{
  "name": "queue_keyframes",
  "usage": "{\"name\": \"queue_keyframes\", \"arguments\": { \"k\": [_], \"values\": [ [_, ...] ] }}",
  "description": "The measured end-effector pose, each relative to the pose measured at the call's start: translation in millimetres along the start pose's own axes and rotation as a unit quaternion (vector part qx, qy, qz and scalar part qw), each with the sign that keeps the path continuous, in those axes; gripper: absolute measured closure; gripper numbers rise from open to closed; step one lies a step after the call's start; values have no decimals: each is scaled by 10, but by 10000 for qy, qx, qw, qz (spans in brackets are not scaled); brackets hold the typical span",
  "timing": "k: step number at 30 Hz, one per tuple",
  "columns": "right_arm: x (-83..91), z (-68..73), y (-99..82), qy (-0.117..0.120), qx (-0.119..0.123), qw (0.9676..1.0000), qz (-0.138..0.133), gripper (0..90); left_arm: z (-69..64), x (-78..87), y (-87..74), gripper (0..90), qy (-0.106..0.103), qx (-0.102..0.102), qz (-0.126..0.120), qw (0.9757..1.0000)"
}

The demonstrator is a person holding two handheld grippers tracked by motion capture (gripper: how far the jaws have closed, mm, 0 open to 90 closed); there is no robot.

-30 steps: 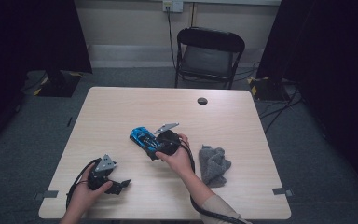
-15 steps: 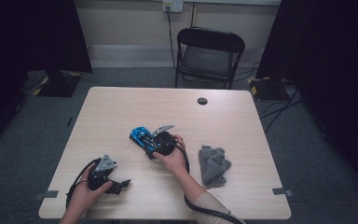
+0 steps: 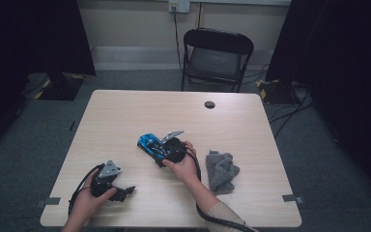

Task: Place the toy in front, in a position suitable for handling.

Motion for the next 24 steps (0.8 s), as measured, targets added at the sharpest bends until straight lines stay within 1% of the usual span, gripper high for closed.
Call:
{"name": "queue_keyframes", "arguments": {
  "k": [2, 4, 6, 7, 10, 11, 13, 15, 18, 21, 22, 23, 24],
  "values": [
    [37, -5, -36, 6, 5, 10000, 55, 248, 0, 0, 0, 57, -1, 1, 1, 10000],
    [56, -6, -51, 2, 0, 10000, 50, 249, 0, 0, 0, 56, -1, 1, -1, 10000],
    [107, -10, -87, -23, 23, 10000, 92, 248, 0, 0, 0, 57, -1, 1, 0, 10000],
    [159, -18, -130, -6, 1, 9999, 104, 249, 0, 0, 0, 56, 0, 1, 1, 10000],
    [201, -27, -175, -2, 27, 9999, 108, 249, 0, -1, 1, 56, -2, 11, -7, 10000],
    [256, -30, -242, -7, 3, 9999, 113, 249, 0, -1, 1, 56, -4, 5, -6, 10000],
    [277, -29, -273, -6, -18, 10000, 97, 249, 0, -1, 1, 56, -3, 6, -6, 10000],
    [345, -23, -377, -16, -71, 9999, 104, 248, 0, 0, 0, 56, -3, 0, 2, 10000],
    [420, -24, -480, 4, -141, 9999, 80, 248, 0, 0, 0, 56, -4, 0, 2, 10000],
    [488, -27, -575, -20, -106, 9999, 131, 248, 1, 0, 0, 56, -5, -3, 3, 10000],
    [488, -27, -575, -20, -106, 9999, 131, 248, 1, 0, 0, 56, -5, -3, 3, 10000],
    [520, -33, -614, -2, -137, 9998, 144, 248, 0, 0, 0, 55, -6, -2, 4, 10000],
    [533, -38, -625, -8, -116, 9998, 147, 248, 0, 0, 0, 55, -4, -3, 5, 10000]
  ]
}}
Point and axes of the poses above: each handheld gripper's, and its own axes: x roughly backward along the jaws, y roughly out of its top, z roughly to its left, the point moved 5 cm from there along -x, roughly forward along the jaws, and after that the axes turned 4 degrees about z, right-handed, at the moved point
